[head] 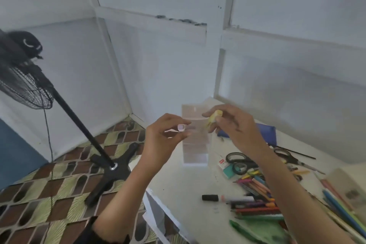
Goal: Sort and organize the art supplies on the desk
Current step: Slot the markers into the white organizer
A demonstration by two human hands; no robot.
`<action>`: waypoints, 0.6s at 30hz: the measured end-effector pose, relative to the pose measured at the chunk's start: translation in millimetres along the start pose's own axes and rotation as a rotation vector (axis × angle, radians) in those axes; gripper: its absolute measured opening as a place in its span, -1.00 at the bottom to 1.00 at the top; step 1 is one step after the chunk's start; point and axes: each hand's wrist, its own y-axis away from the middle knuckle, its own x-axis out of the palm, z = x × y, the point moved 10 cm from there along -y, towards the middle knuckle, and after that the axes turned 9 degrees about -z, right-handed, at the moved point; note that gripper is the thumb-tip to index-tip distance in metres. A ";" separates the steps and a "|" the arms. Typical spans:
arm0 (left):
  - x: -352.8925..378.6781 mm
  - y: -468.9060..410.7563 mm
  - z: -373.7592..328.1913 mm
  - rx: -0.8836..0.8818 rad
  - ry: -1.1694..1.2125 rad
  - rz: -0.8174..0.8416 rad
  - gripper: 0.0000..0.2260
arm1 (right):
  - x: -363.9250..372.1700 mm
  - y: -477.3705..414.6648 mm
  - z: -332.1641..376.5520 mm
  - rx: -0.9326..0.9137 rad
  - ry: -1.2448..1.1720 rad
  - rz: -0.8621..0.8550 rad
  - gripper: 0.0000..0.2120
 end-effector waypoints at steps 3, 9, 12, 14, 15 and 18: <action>0.6 2.4 10.4 0.060 -0.136 -0.039 -0.70 | 19.1 7.8 -16.2 -0.009 0.080 0.060 -0.83; 21.3 2.7 21.3 0.336 -0.546 0.031 -0.76 | 39.0 14.7 -34.6 0.006 0.154 0.041 -0.75; 28.9 -0.7 32.0 0.293 -0.583 0.115 -0.75 | 45.9 12.8 -47.2 0.021 0.217 0.046 -0.72; 32.6 -1.4 35.2 0.282 -0.569 0.146 -0.74 | 44.8 10.8 -52.5 0.043 0.239 0.004 -0.73; 34.7 -0.9 35.5 0.291 -0.568 0.156 -0.74 | 43.1 10.4 -55.7 0.064 0.237 -0.024 -0.74; 38.3 -1.7 32.9 0.310 -0.561 0.178 -0.79 | 41.5 11.4 -67.2 0.120 0.254 -0.066 -0.75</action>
